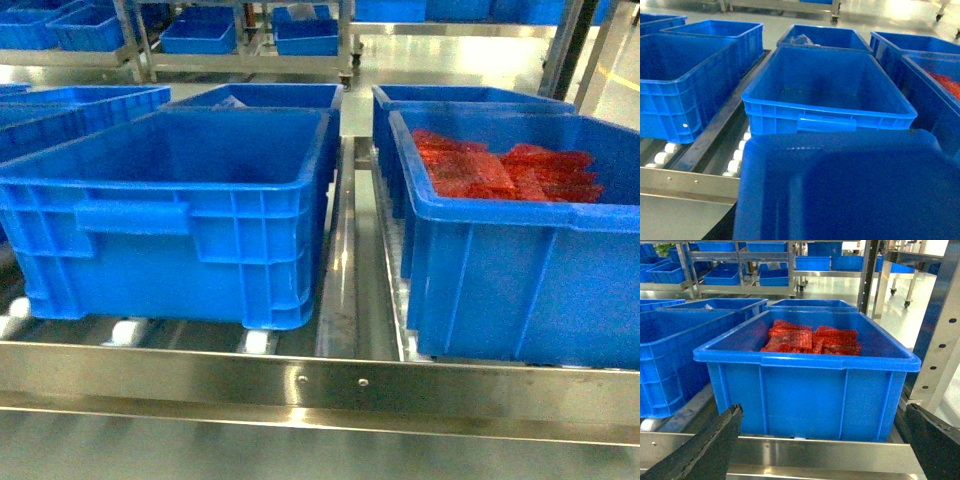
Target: Pick blue part to blue bin on bottom shelf
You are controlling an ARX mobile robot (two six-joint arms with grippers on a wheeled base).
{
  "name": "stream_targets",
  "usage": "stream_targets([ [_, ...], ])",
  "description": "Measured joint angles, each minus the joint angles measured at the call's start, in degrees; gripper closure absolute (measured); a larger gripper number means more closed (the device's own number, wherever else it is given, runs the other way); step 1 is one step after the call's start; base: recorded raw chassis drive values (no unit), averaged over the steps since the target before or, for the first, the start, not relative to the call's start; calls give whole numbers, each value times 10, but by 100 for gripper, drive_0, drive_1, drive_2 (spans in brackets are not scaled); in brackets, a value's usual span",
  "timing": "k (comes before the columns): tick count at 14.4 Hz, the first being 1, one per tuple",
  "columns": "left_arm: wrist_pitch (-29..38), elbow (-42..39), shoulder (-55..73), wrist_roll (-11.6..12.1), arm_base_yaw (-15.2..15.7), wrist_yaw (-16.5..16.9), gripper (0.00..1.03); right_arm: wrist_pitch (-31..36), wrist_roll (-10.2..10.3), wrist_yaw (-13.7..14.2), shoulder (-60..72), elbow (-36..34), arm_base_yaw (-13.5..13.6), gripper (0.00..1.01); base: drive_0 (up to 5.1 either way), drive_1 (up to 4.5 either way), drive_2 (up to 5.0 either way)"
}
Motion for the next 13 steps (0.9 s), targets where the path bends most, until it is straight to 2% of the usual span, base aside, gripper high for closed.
stream_targets([
  [10,1,-1,0,0,0,0,60,0,0,0,0,0,0,3,0,0,0],
  [13,1,-1,-2,0,0,0,60,1,0,0,0,0,0,3,3,404,-399],
])
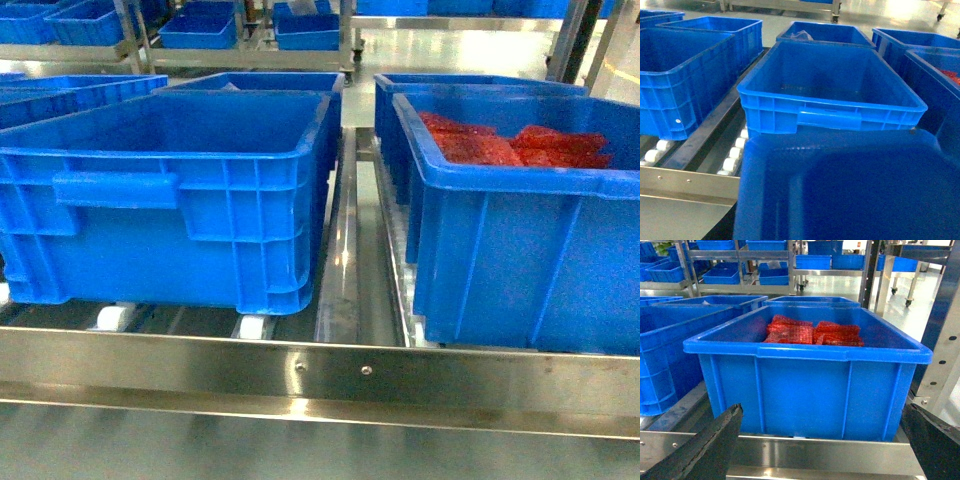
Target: Pick blue part to blue bin on bottom shelf
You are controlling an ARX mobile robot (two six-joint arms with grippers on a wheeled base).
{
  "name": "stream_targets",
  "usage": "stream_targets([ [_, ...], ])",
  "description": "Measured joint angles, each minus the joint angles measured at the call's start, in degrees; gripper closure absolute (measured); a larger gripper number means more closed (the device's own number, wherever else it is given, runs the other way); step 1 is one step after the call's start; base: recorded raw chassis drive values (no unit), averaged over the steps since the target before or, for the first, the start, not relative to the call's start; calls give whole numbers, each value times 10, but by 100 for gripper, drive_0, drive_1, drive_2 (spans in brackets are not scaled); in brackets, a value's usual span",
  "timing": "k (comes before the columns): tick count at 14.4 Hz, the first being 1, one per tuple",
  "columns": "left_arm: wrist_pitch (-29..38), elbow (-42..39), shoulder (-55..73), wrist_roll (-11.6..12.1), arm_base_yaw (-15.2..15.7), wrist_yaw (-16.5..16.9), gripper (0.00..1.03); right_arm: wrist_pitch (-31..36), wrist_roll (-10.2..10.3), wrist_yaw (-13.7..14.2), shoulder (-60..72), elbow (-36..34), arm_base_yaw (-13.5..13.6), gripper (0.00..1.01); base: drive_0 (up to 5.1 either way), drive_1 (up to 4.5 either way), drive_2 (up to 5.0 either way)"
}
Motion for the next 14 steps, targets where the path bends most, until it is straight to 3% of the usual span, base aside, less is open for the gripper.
stream_targets([
  [10,1,0,2,0,0,1,60,0,0,0,0,0,0,3,2,403,-400],
  [14,1,0,5,0,0,1,60,-1,0,0,0,0,0,3,0,0,0],
])
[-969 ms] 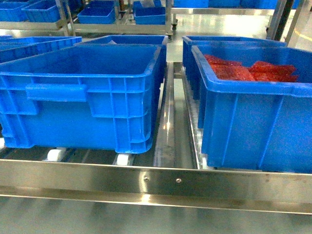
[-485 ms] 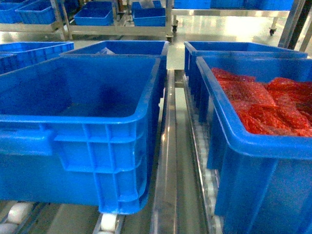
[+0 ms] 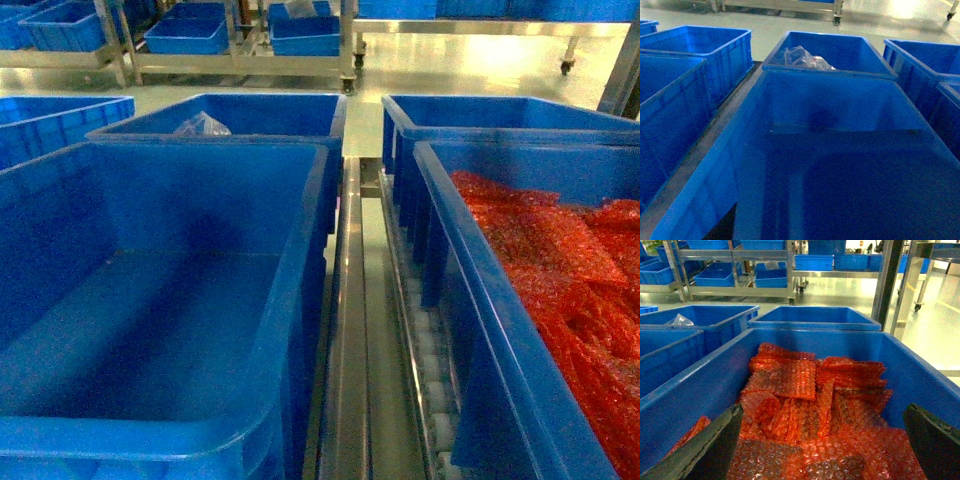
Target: Pick blue part to blue bin on bottom shelf
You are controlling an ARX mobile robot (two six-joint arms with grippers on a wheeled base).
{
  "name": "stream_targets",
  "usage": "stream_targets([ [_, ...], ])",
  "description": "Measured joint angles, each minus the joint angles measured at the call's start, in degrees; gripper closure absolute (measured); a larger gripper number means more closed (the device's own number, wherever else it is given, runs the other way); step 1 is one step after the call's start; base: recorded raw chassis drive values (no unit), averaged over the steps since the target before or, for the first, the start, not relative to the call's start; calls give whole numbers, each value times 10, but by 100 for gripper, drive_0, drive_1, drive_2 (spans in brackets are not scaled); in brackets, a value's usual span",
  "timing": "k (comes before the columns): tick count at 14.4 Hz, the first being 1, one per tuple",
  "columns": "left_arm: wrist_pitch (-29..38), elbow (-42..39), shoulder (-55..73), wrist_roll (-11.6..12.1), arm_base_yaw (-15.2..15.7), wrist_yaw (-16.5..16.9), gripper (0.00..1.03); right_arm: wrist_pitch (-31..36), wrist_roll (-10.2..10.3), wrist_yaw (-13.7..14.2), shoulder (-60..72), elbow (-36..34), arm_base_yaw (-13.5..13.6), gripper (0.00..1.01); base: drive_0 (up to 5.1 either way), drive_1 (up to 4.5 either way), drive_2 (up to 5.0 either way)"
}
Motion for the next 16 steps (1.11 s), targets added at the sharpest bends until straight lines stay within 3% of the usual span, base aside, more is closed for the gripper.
stream_targets([
  [16,-1,0,-2,0,0,0,60,0,0,0,0,0,0,3,0,0,0],
])
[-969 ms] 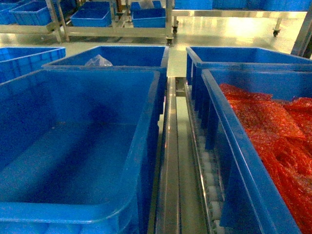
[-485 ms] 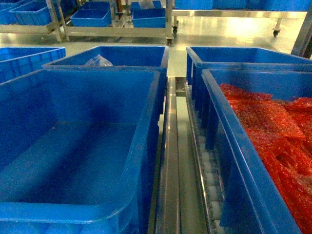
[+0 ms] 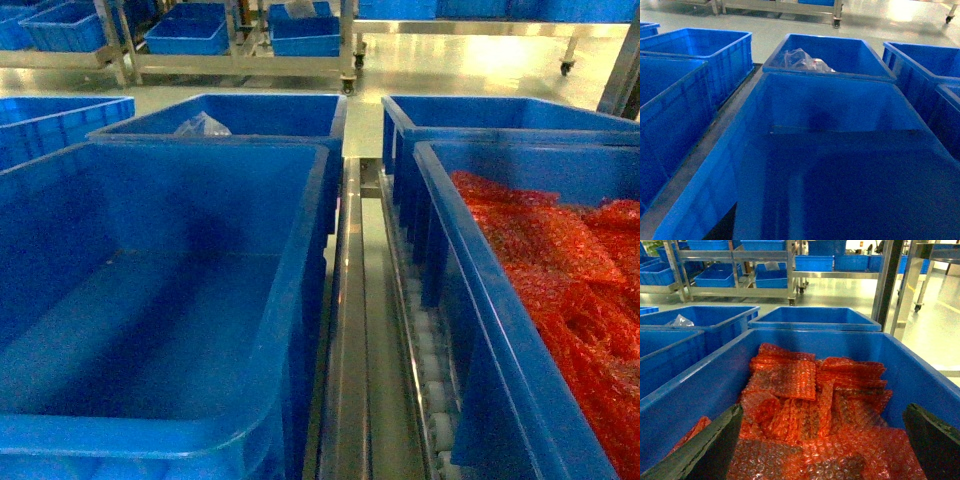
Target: Pick blue part to blue bin on bottom shelf
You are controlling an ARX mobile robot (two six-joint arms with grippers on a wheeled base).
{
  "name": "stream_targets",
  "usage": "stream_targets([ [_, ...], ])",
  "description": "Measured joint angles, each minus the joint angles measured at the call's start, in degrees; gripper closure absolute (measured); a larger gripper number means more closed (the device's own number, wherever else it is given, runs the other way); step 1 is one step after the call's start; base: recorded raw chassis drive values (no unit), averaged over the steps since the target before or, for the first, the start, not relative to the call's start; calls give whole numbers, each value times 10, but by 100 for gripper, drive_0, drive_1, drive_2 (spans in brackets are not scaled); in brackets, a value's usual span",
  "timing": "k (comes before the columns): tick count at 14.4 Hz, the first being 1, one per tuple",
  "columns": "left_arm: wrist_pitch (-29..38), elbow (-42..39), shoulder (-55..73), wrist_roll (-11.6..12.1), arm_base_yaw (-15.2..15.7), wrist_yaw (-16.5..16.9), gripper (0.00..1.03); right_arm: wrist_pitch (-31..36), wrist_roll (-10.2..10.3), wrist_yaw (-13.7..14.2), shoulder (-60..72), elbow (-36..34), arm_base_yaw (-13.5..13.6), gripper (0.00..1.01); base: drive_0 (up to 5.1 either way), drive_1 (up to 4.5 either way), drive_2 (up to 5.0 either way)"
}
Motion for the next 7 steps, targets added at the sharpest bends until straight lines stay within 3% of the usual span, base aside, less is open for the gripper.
stream_targets([
  [7,0,0,0,0,0,0,60,0,0,0,0,0,0,3,0,0,0],
])
